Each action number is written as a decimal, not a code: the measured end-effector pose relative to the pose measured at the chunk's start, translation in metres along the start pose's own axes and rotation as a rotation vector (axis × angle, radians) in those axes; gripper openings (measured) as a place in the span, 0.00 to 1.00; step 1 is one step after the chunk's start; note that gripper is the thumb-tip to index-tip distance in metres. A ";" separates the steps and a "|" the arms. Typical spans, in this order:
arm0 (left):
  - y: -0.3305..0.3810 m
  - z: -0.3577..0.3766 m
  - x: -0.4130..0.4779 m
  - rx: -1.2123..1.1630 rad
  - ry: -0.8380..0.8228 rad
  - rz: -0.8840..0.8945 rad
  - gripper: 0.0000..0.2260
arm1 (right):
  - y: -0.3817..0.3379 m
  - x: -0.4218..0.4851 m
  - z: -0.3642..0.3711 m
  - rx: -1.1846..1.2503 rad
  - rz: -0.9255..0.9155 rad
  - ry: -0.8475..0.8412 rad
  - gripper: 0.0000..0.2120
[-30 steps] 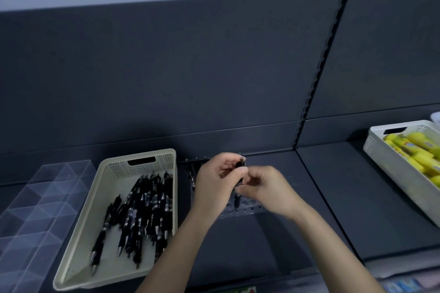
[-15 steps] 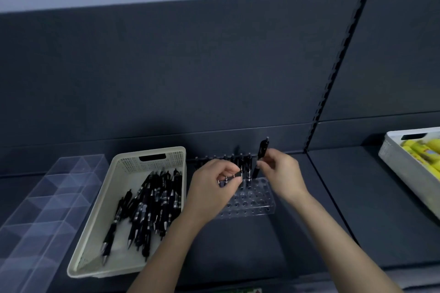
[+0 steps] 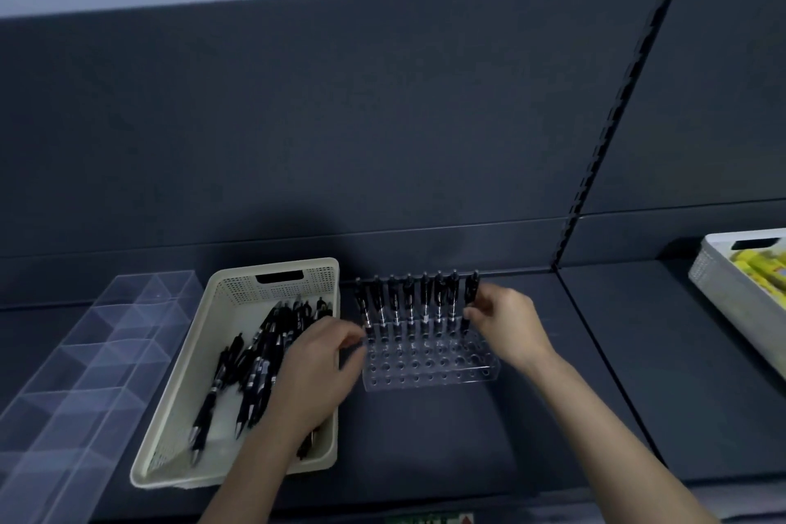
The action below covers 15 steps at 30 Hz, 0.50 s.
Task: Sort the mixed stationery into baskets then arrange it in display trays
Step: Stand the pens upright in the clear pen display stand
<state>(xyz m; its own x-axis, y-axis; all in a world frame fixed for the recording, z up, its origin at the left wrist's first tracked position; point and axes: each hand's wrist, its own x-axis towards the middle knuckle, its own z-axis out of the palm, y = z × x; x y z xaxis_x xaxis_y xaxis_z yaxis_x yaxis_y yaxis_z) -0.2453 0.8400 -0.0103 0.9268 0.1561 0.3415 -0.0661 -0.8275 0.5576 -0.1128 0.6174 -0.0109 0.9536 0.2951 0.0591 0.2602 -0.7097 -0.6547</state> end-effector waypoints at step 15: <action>-0.019 -0.009 -0.006 0.013 -0.003 -0.107 0.12 | -0.015 -0.024 -0.005 0.104 0.132 0.195 0.06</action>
<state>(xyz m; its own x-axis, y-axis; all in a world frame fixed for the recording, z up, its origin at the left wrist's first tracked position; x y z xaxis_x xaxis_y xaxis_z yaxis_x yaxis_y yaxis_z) -0.2530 0.8596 -0.0165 0.9296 0.2419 0.2781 0.0378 -0.8132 0.5808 -0.1391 0.6177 0.0008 0.9921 0.0681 0.1057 0.1243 -0.6612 -0.7399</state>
